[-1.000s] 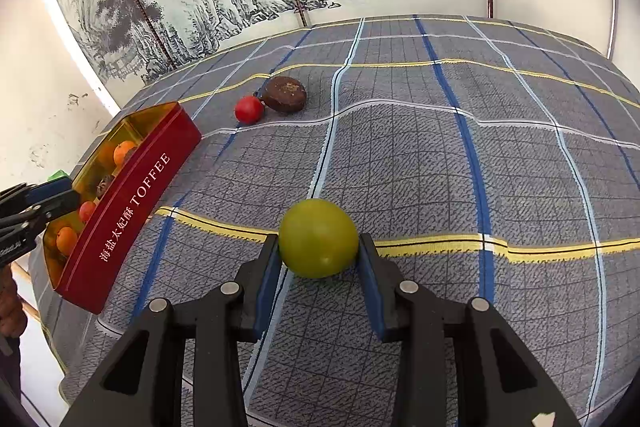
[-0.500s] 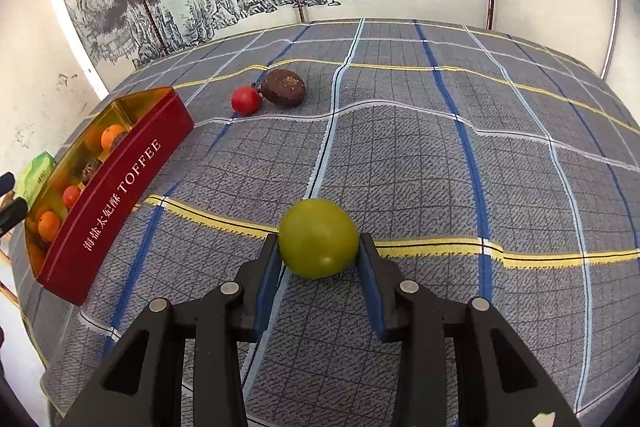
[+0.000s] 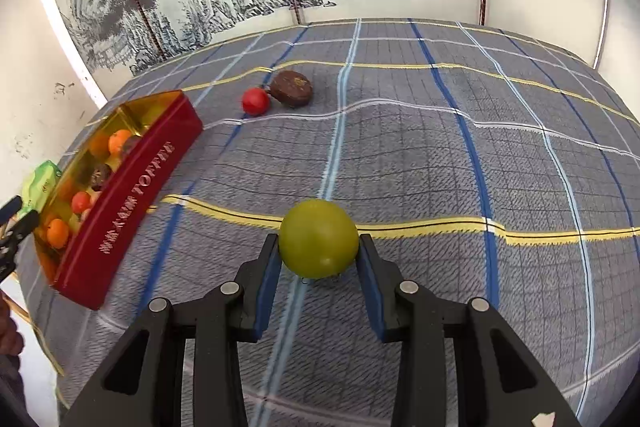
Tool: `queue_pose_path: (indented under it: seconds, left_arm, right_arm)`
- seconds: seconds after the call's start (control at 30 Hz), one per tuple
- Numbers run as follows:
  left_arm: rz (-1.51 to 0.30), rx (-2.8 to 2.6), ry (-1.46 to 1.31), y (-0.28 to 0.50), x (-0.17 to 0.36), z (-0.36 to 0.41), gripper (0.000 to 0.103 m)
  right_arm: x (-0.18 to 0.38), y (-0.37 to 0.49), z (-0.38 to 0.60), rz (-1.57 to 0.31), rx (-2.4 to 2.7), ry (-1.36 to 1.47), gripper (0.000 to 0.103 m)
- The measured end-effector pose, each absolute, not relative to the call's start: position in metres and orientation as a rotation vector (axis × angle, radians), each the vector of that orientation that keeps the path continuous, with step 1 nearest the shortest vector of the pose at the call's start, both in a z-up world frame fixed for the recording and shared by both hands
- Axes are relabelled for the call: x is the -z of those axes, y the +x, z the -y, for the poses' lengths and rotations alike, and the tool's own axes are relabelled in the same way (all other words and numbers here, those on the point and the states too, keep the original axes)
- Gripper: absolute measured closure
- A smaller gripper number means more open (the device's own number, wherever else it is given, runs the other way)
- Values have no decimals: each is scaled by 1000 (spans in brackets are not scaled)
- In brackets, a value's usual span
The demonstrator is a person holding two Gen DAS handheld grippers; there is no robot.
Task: Organize fruits
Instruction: 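Carry the green lime toward the tin with the right gripper, then lower the lime into the tin and open the right gripper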
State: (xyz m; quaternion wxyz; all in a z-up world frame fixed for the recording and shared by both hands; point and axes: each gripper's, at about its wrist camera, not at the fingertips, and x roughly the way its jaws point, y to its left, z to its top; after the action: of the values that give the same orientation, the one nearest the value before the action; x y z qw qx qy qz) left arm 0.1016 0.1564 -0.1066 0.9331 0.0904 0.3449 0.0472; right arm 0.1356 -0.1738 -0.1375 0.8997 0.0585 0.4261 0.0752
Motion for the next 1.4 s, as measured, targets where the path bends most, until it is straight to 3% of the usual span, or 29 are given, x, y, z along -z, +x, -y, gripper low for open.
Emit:
queue_pose_path:
  seconds: [0.4, 0.6, 0.67, 1.4]
  left_arm:
    - [-676, -135, 137, 123, 110, -200, 25]
    - [-666, -140, 82, 147, 118, -220, 19]
    - [-671, -132, 52, 152, 126, -226, 12]
    - [-691, -136, -10, 155, 129, -232, 6]
  right_arm:
    - [96, 121, 112, -836, -290, 98, 68]
    - [82, 121, 72, -829, -382, 94, 68]
    - [80, 123, 56, -834, -416, 90, 68]
    - [109, 141, -34, -924, -545, 31, 68]
